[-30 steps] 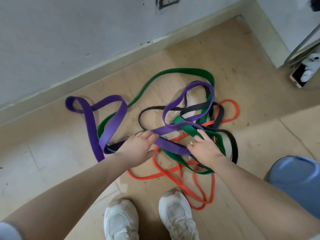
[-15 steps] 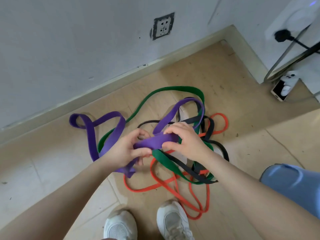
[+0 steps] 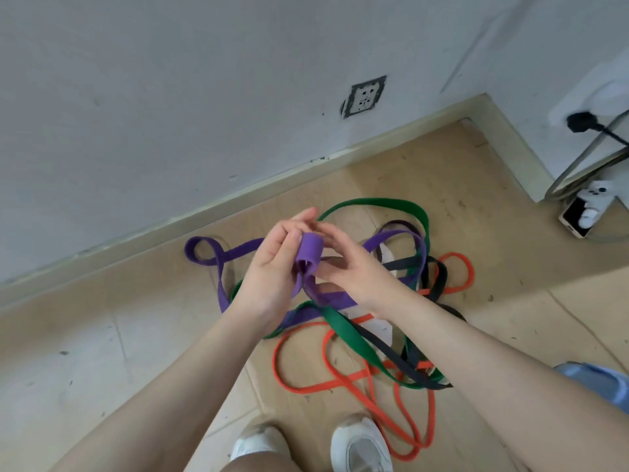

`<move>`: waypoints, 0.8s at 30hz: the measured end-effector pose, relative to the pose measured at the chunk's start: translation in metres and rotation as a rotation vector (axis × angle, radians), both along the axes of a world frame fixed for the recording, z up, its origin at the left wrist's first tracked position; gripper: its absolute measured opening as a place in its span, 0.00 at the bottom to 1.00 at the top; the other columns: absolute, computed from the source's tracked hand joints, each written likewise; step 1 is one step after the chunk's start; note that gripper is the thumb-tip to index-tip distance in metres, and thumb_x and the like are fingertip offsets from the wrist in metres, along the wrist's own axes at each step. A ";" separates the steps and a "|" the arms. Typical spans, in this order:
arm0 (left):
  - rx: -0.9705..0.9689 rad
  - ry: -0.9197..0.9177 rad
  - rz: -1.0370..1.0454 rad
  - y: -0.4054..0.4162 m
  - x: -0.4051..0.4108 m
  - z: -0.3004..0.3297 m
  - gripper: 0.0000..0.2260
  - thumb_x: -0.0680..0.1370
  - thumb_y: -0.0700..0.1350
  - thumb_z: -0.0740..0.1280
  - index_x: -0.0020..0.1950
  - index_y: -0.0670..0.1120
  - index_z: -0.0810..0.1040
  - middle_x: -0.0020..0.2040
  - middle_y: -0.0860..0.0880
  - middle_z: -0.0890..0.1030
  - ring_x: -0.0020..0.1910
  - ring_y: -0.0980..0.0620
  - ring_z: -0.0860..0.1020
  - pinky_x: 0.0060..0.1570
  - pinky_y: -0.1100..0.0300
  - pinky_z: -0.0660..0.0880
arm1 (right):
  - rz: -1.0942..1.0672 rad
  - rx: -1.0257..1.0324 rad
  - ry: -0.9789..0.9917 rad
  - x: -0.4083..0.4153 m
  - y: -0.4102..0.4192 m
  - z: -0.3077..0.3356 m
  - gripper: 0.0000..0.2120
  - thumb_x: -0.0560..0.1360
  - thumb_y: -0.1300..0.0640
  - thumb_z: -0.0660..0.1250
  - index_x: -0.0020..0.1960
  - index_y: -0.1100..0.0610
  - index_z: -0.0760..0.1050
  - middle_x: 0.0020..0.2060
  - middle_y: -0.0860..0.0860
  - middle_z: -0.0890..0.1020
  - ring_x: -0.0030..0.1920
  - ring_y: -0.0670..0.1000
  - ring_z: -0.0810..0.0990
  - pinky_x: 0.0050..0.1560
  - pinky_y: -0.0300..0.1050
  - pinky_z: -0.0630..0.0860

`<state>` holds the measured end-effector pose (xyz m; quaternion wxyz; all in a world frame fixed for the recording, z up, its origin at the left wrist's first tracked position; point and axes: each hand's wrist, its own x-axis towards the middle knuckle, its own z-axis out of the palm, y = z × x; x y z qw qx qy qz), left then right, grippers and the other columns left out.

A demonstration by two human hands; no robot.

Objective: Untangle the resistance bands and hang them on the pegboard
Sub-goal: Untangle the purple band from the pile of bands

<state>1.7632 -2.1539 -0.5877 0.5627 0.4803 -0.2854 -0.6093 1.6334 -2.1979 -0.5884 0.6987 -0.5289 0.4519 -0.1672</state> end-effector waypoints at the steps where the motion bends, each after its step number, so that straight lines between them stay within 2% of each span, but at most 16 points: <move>1: -0.026 -0.084 -0.045 -0.004 0.001 0.008 0.09 0.78 0.47 0.60 0.42 0.53 0.78 0.64 0.62 0.74 0.68 0.55 0.69 0.63 0.55 0.69 | 0.015 -0.034 -0.012 0.006 -0.001 0.003 0.25 0.76 0.65 0.64 0.70 0.51 0.65 0.61 0.53 0.76 0.59 0.63 0.76 0.58 0.59 0.76; 3: -0.032 -0.315 -0.045 -0.012 0.010 0.018 0.04 0.76 0.51 0.63 0.46 0.61 0.76 0.64 0.68 0.69 0.70 0.59 0.66 0.67 0.55 0.67 | 0.055 -0.124 -0.039 0.016 -0.002 0.010 0.21 0.77 0.65 0.64 0.66 0.49 0.70 0.60 0.51 0.78 0.61 0.54 0.77 0.62 0.51 0.74; 5: 0.033 -0.438 0.125 -0.019 0.023 0.026 0.09 0.77 0.52 0.63 0.56 0.62 0.69 0.67 0.59 0.68 0.66 0.66 0.67 0.67 0.61 0.66 | 0.035 -0.209 -0.008 0.025 -0.003 0.023 0.15 0.76 0.64 0.65 0.53 0.45 0.75 0.48 0.45 0.81 0.49 0.43 0.78 0.56 0.43 0.74; 7: 0.055 -0.237 0.183 -0.023 0.040 0.029 0.13 0.80 0.56 0.54 0.62 0.55 0.68 0.61 0.55 0.77 0.61 0.60 0.74 0.66 0.54 0.69 | -0.043 -0.259 -0.014 0.039 -0.009 0.039 0.13 0.74 0.65 0.66 0.46 0.46 0.76 0.39 0.47 0.79 0.39 0.43 0.76 0.46 0.39 0.74; 8: 0.057 -0.114 0.109 -0.020 0.045 0.027 0.19 0.80 0.60 0.50 0.62 0.50 0.69 0.55 0.55 0.81 0.57 0.56 0.77 0.62 0.53 0.72 | -0.089 -0.258 -0.048 0.045 -0.014 0.047 0.12 0.74 0.66 0.66 0.45 0.48 0.76 0.37 0.49 0.79 0.37 0.43 0.75 0.42 0.37 0.74; 9: 0.023 -0.072 -0.006 -0.016 0.047 0.029 0.24 0.78 0.63 0.51 0.62 0.47 0.70 0.51 0.55 0.83 0.55 0.55 0.79 0.57 0.57 0.75 | -0.116 -0.254 -0.085 0.053 -0.020 0.058 0.11 0.74 0.66 0.66 0.44 0.50 0.76 0.37 0.51 0.78 0.35 0.44 0.75 0.38 0.36 0.73; 10: -0.033 -0.127 -0.110 -0.007 0.048 0.027 0.22 0.77 0.62 0.56 0.60 0.47 0.72 0.51 0.55 0.83 0.54 0.56 0.79 0.54 0.61 0.75 | -0.123 -0.233 -0.109 0.061 -0.026 0.069 0.09 0.75 0.65 0.65 0.43 0.51 0.76 0.34 0.52 0.77 0.31 0.45 0.74 0.32 0.36 0.70; 11: -0.074 -0.194 -0.149 0.001 0.047 0.030 0.16 0.76 0.55 0.62 0.59 0.48 0.73 0.52 0.55 0.83 0.54 0.56 0.79 0.54 0.63 0.75 | -0.116 -0.197 -0.129 0.071 -0.032 0.078 0.08 0.75 0.65 0.65 0.42 0.53 0.75 0.30 0.51 0.73 0.26 0.45 0.70 0.26 0.37 0.65; 13: -0.068 -0.271 -0.057 0.010 0.051 0.031 0.14 0.74 0.41 0.69 0.58 0.49 0.74 0.52 0.52 0.83 0.54 0.52 0.79 0.55 0.58 0.76 | -0.087 -0.124 -0.184 0.090 -0.042 0.094 0.08 0.77 0.64 0.63 0.41 0.54 0.73 0.23 0.48 0.67 0.20 0.44 0.62 0.23 0.39 0.53; 15: 0.013 -0.249 0.089 0.011 0.057 0.040 0.09 0.74 0.39 0.69 0.52 0.50 0.78 0.47 0.46 0.83 0.48 0.46 0.80 0.53 0.49 0.76 | -0.092 -0.086 -0.273 0.109 -0.051 0.106 0.08 0.78 0.63 0.61 0.41 0.55 0.72 0.21 0.46 0.66 0.20 0.43 0.62 0.23 0.39 0.52; 16: 0.039 -0.247 0.150 0.010 0.062 0.044 0.05 0.75 0.41 0.68 0.50 0.49 0.78 0.44 0.42 0.83 0.44 0.42 0.79 0.50 0.45 0.76 | -0.098 -0.075 -0.320 0.118 -0.056 0.109 0.08 0.78 0.63 0.60 0.42 0.55 0.73 0.22 0.46 0.68 0.21 0.43 0.64 0.22 0.36 0.56; 18: 0.052 -0.284 0.241 0.010 0.069 0.051 0.03 0.77 0.40 0.65 0.48 0.48 0.77 0.42 0.41 0.83 0.41 0.41 0.79 0.48 0.45 0.77 | -0.074 -0.059 -0.327 0.129 -0.064 0.102 0.05 0.79 0.62 0.59 0.49 0.56 0.74 0.31 0.47 0.78 0.29 0.43 0.73 0.30 0.34 0.69; 20: 0.055 -0.249 0.331 0.016 0.075 0.054 0.03 0.79 0.39 0.63 0.48 0.46 0.75 0.37 0.49 0.82 0.38 0.49 0.80 0.43 0.55 0.79 | 0.022 -0.137 -0.114 0.124 -0.066 0.078 0.11 0.80 0.56 0.59 0.61 0.57 0.71 0.51 0.51 0.80 0.44 0.47 0.79 0.45 0.38 0.74; 21: 0.071 -0.201 0.371 0.020 0.079 0.053 0.03 0.79 0.38 0.62 0.49 0.45 0.74 0.35 0.51 0.81 0.35 0.52 0.80 0.38 0.60 0.79 | 0.108 -0.191 0.022 0.117 -0.062 0.061 0.15 0.80 0.53 0.58 0.64 0.56 0.70 0.56 0.51 0.79 0.51 0.48 0.79 0.53 0.41 0.73; 23: 0.107 -0.136 0.455 0.031 0.090 0.045 0.03 0.79 0.38 0.62 0.51 0.44 0.74 0.35 0.51 0.80 0.32 0.54 0.80 0.31 0.67 0.76 | 0.294 -0.212 0.180 0.100 -0.046 0.026 0.15 0.81 0.50 0.53 0.63 0.52 0.72 0.56 0.47 0.80 0.59 0.46 0.77 0.65 0.43 0.68; 24: 0.126 -0.131 0.487 0.037 0.095 0.039 0.04 0.79 0.39 0.62 0.52 0.45 0.74 0.37 0.51 0.81 0.34 0.55 0.80 0.32 0.68 0.75 | 0.376 -0.188 0.210 0.091 -0.035 0.011 0.14 0.82 0.51 0.52 0.60 0.50 0.74 0.55 0.45 0.80 0.60 0.44 0.76 0.67 0.43 0.67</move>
